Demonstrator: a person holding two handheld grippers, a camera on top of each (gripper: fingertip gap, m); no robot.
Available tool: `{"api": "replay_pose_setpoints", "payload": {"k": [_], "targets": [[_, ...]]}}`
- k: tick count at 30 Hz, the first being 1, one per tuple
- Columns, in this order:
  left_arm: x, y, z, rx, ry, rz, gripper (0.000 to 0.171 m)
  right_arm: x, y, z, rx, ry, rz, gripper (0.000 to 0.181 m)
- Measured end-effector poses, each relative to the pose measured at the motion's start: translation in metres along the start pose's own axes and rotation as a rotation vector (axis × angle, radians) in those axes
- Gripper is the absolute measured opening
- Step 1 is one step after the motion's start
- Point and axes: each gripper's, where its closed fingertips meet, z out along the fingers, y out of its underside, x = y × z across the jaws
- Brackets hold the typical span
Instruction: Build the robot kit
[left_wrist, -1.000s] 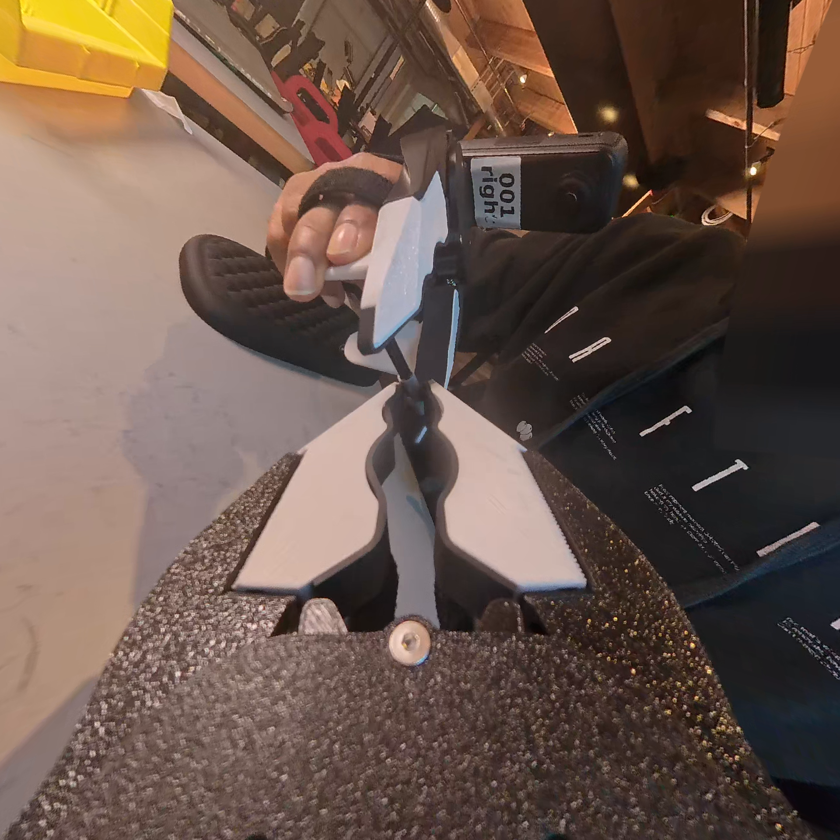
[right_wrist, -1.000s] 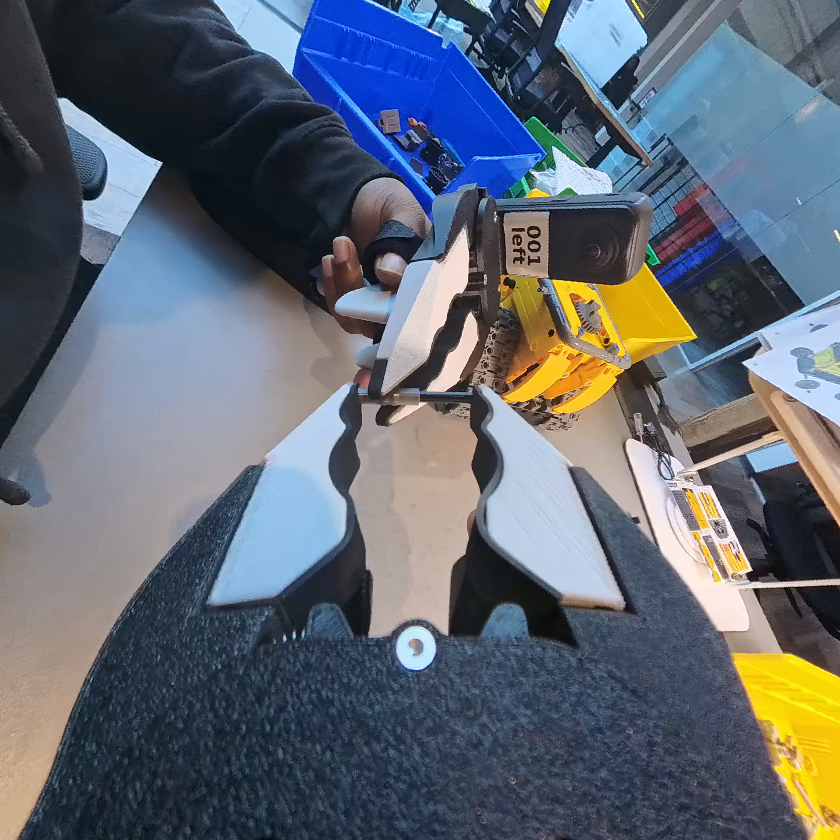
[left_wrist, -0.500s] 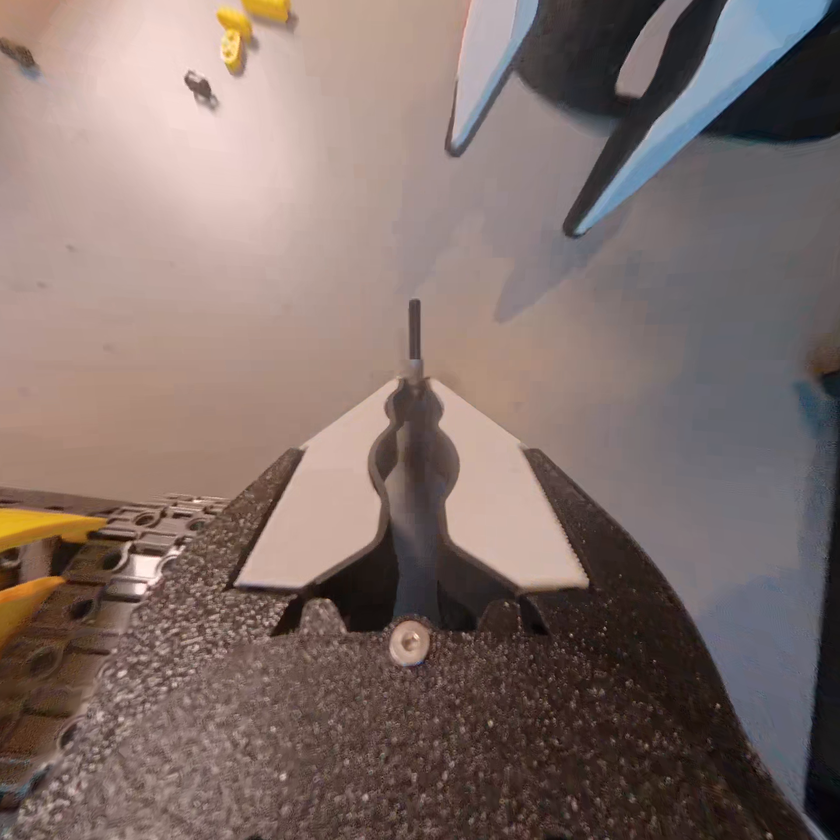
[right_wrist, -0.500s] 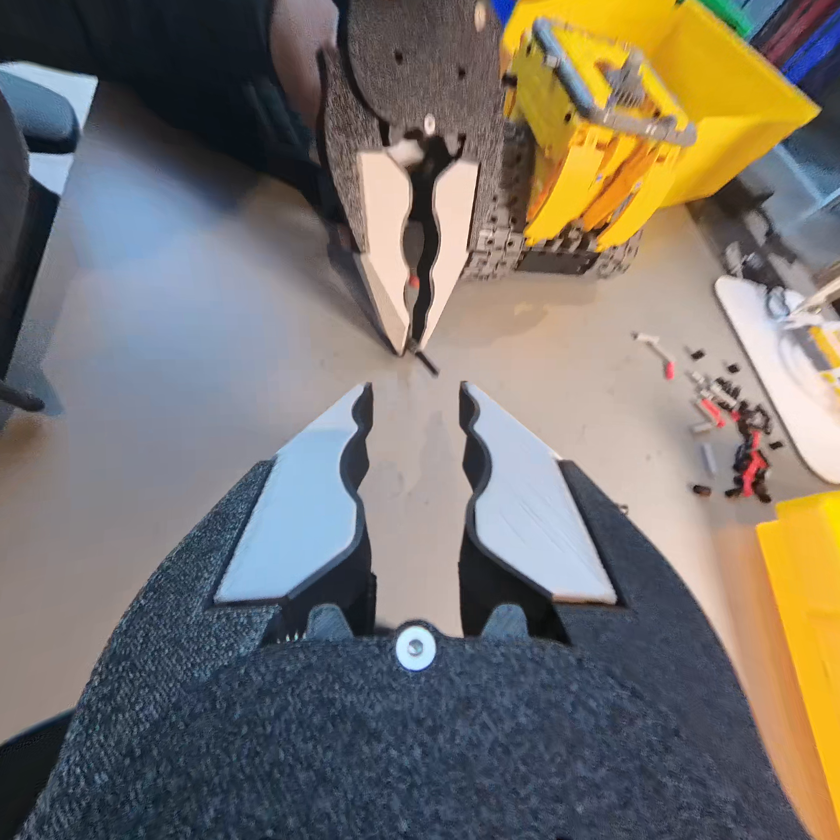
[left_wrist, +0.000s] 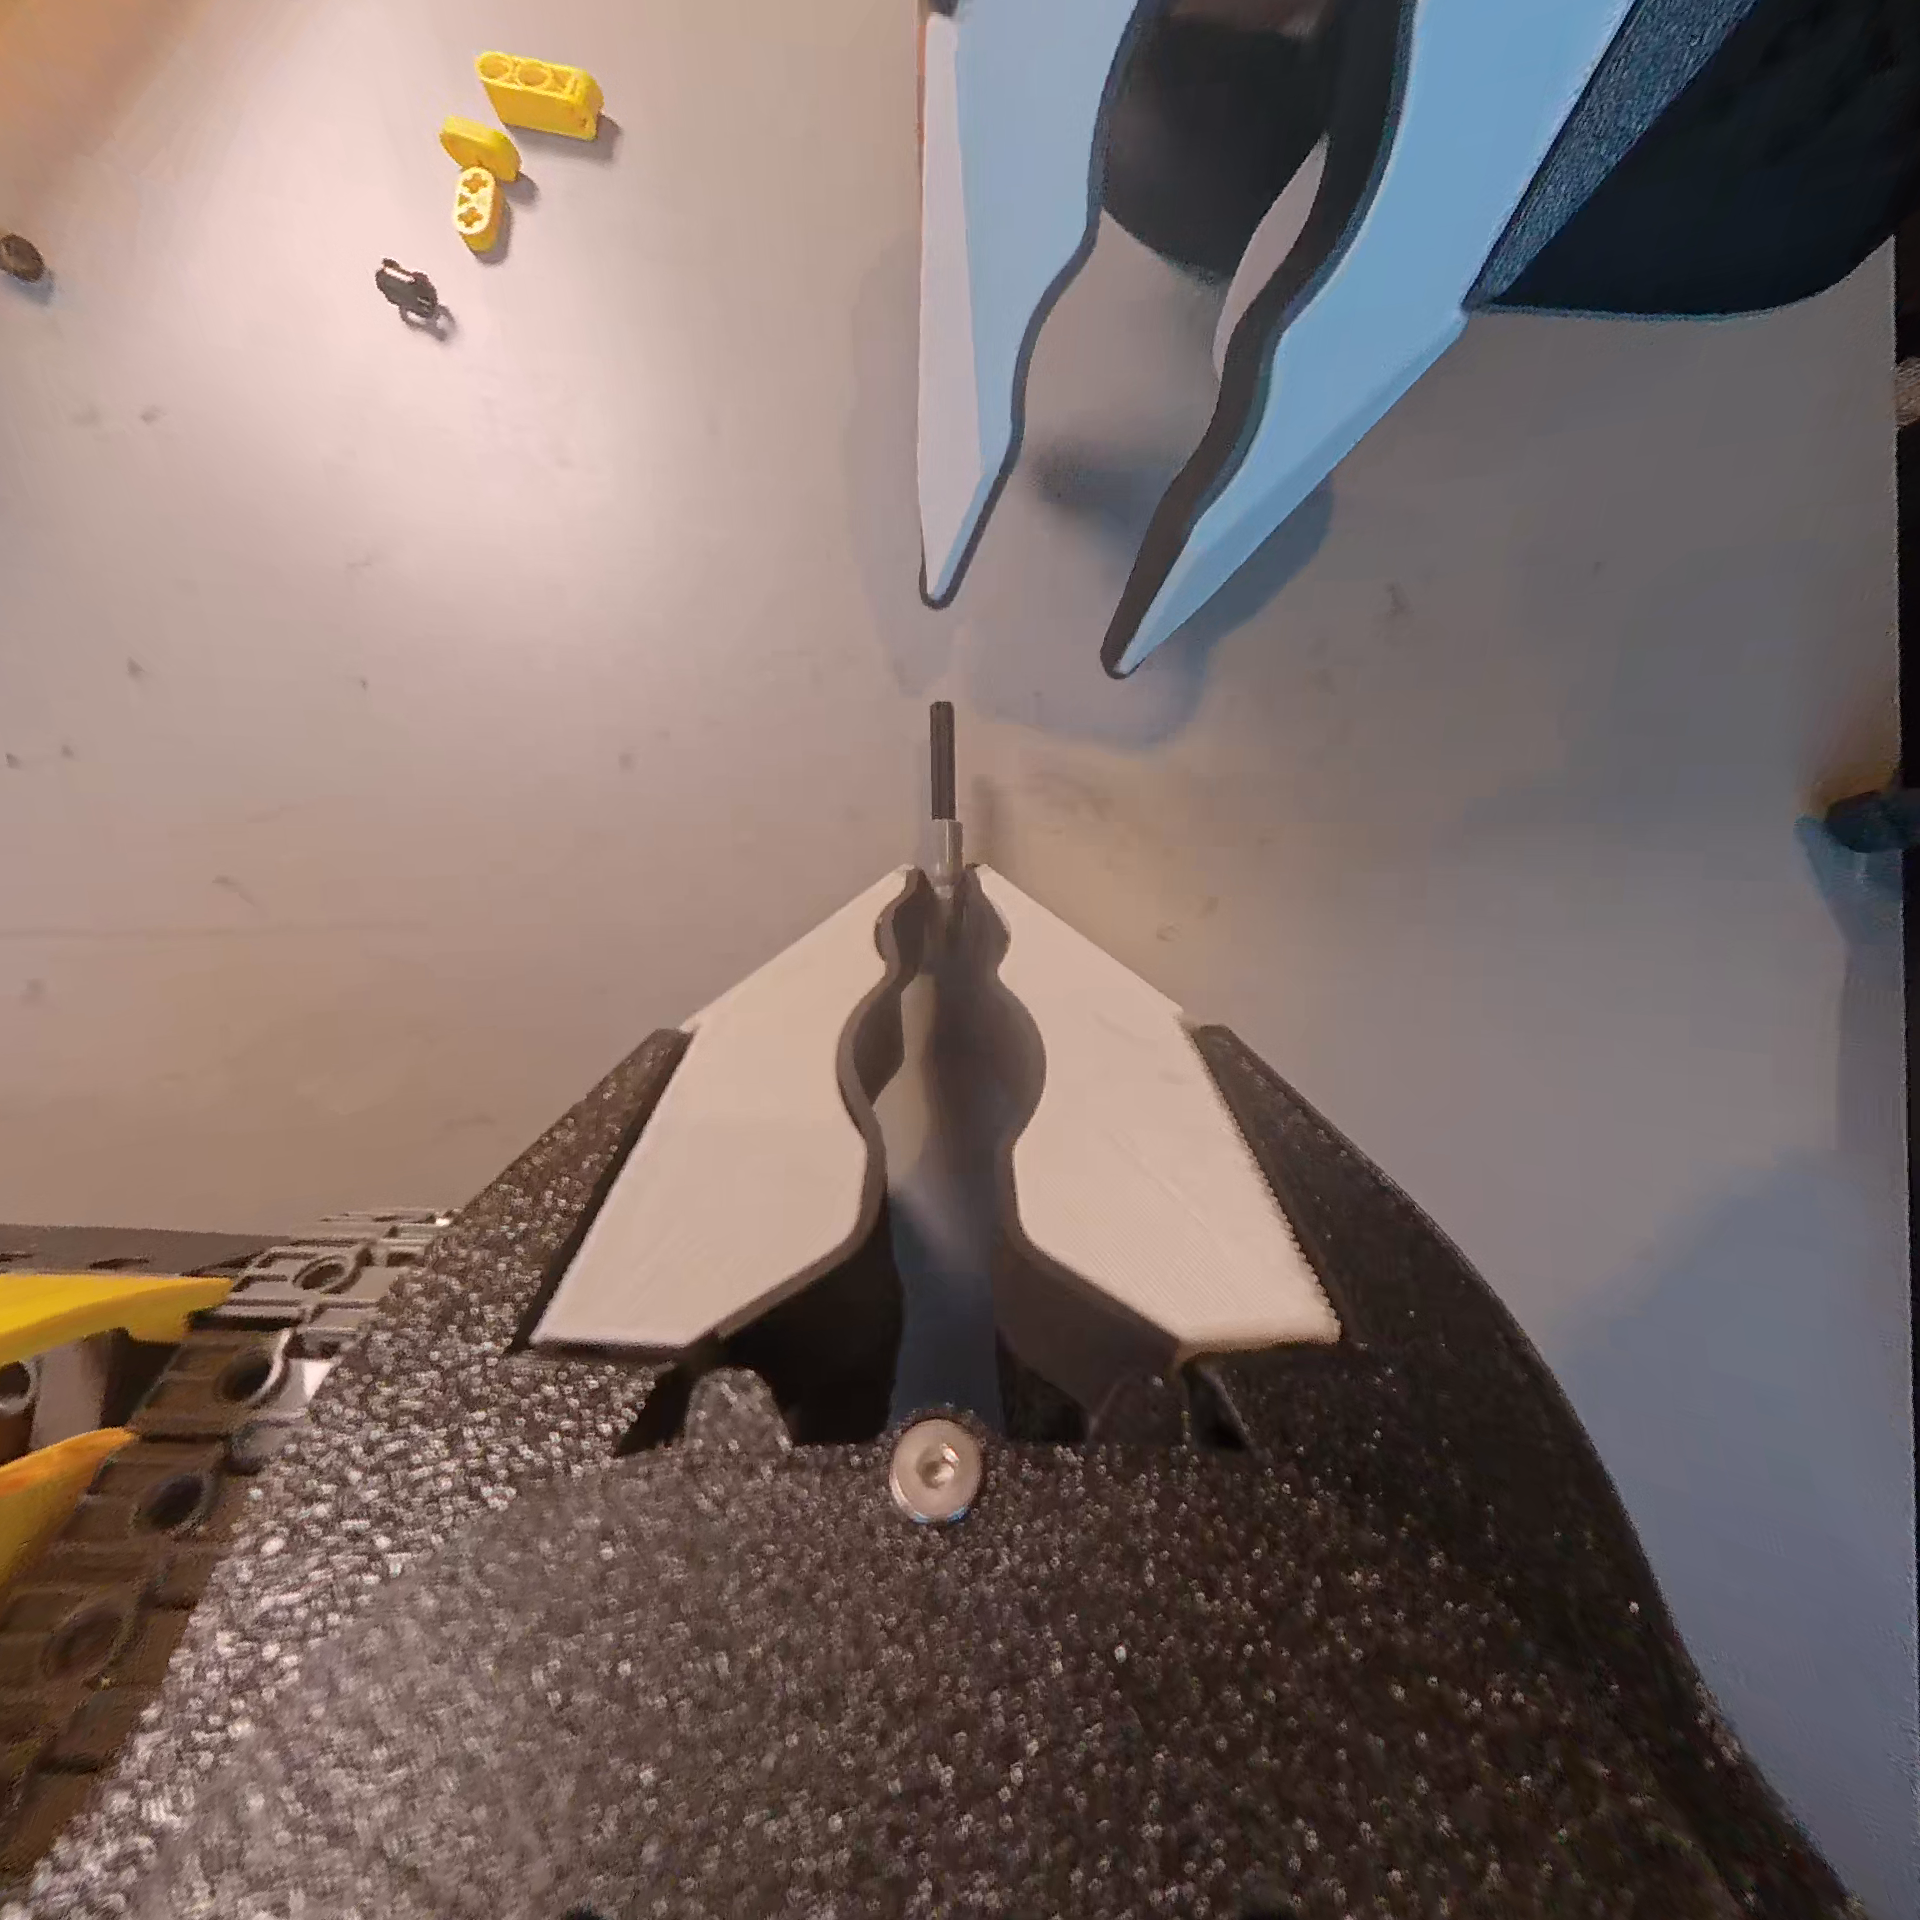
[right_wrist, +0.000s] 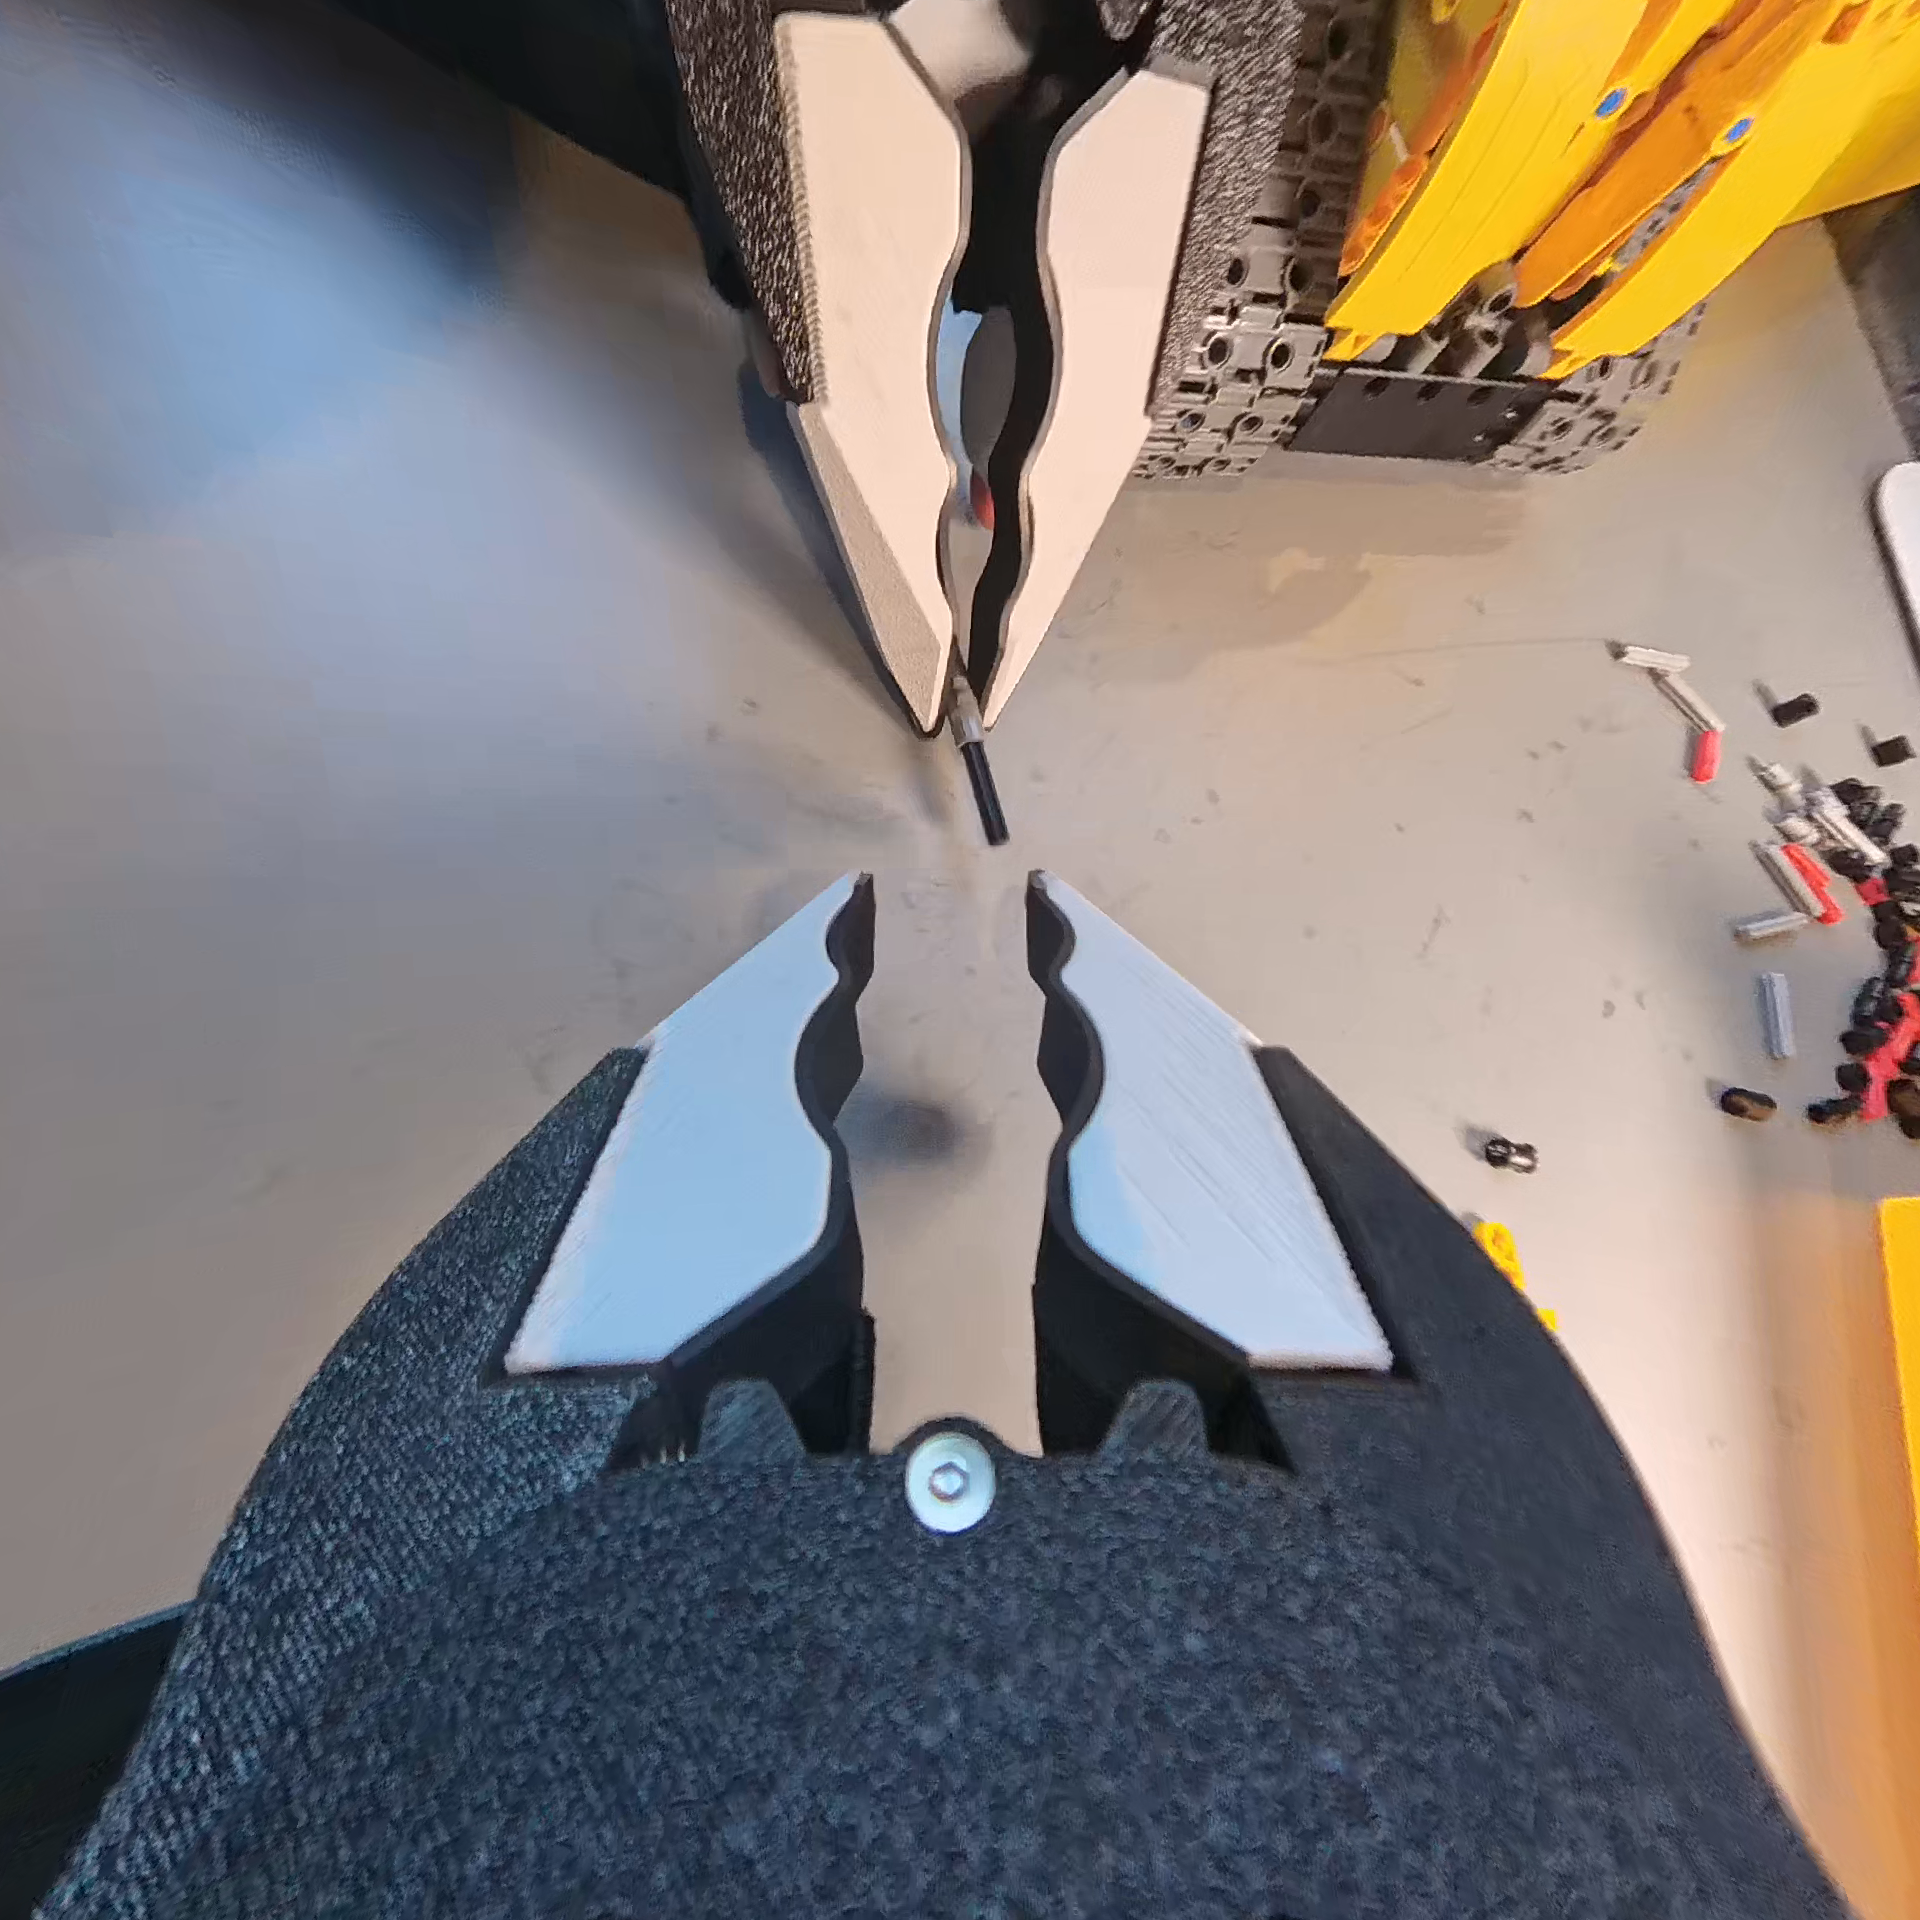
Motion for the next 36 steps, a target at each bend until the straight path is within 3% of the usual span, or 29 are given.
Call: {"api": "replay_pose_setpoints", "payload": {"k": [10,16,20,23,26,31,36], "targets": [[0.001,0.000,0.000,0.003,0.041,0.019,0.007,0.001,0.000,0.019,-0.060,-0.080,-0.024,0.029],[0.001,0.001,0.000,0.002,0.038,0.030,0.006,0.022,0.000,-0.001,0.019,-0.029,0.080,0.024],[0.002,0.001,-0.001,0.001,0.049,0.042,0.005,0.064,0.034,-0.035,-0.024,0.102,0.179,0.025],[0.003,0.001,0.000,0.005,0.061,0.062,0.005,0.079,0.062,-0.051,-0.063,0.125,0.246,0.025],[0.004,0.001,0.000,0.009,0.080,0.086,0.005,0.093,0.071,-0.056,-0.046,0.138,0.273,0.025],[0.004,0.001,0.000,0.015,0.114,0.096,0.006,0.123,0.066,-0.036,-0.052,0.114,0.254,0.025],[0.005,0.002,-0.003,0.031,0.112,0.087,0.012,0.132,0.064,-0.009,-0.108,0.018,0.277,0.021]]}}
